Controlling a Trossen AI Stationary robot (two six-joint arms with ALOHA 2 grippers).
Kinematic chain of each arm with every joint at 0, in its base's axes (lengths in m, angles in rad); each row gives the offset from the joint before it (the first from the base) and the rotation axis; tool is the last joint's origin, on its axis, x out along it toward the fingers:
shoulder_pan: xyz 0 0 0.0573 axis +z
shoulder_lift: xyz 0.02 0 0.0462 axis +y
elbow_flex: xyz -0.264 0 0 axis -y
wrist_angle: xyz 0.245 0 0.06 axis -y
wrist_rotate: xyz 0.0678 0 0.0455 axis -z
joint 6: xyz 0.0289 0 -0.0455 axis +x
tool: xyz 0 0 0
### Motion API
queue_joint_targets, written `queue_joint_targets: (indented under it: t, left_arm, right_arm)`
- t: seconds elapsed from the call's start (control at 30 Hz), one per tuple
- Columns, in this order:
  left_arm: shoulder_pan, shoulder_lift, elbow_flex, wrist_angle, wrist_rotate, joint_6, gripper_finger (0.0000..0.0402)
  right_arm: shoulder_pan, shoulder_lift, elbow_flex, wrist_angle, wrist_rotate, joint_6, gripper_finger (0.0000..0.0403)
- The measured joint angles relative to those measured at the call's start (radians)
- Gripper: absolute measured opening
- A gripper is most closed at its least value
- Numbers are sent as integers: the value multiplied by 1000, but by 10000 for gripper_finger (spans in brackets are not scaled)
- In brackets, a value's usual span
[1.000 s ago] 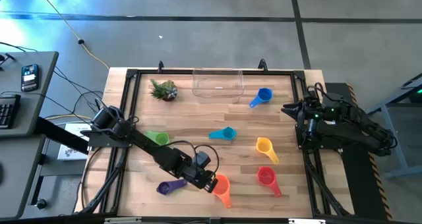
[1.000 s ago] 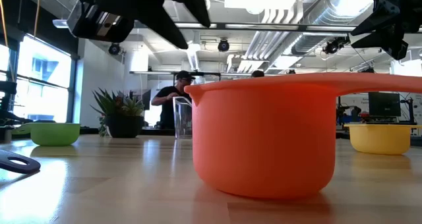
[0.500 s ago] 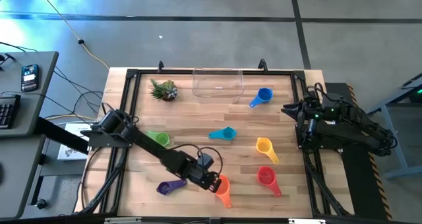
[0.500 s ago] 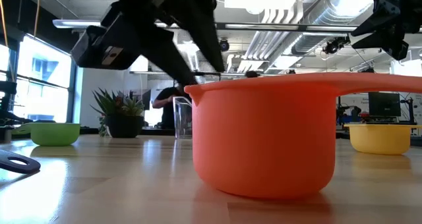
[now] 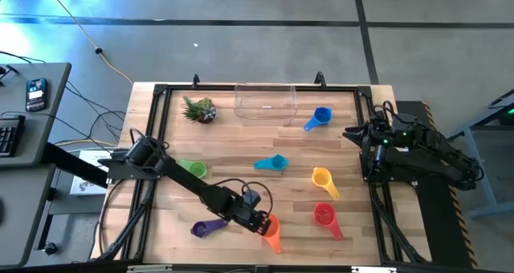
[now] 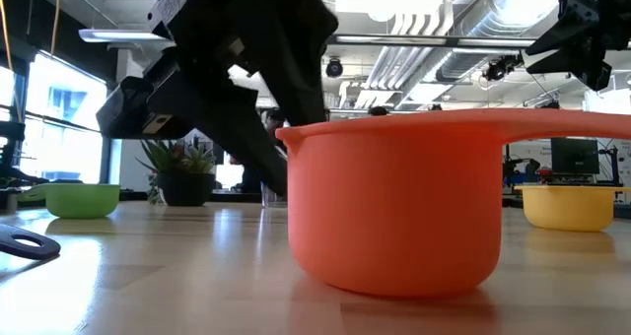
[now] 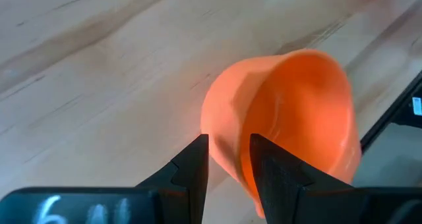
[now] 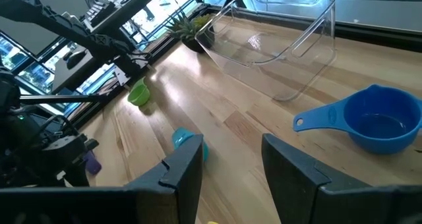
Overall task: Nest measuring cups in basket
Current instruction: Move the orange measuring cup
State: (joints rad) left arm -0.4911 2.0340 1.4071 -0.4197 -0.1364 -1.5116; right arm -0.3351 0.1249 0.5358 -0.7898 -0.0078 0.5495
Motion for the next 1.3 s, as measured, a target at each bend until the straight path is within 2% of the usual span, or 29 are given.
queue_joint_targets:
  t: [0.13,0.43,0.63,1.03,1.3]
  left_arm:
    - [1,1,0,-12,-4,-3,87]
    - [2,1,0,-18,-4,-5,7]
    - [5,1,19,-50,-18,-4,6]
    - [91,1,175,-516,-20,57,5]
    - [151,1,175,-615,-2,157,5]
  right_arm:
    - [0,0,0,0,0,0,145]
    - [0,0,0,0,0,0,145]
    - [0,0,0,0,0,0,145]
    - [0,0,0,0,0,0,145]
    - [0,0,0,0,0,0,145]
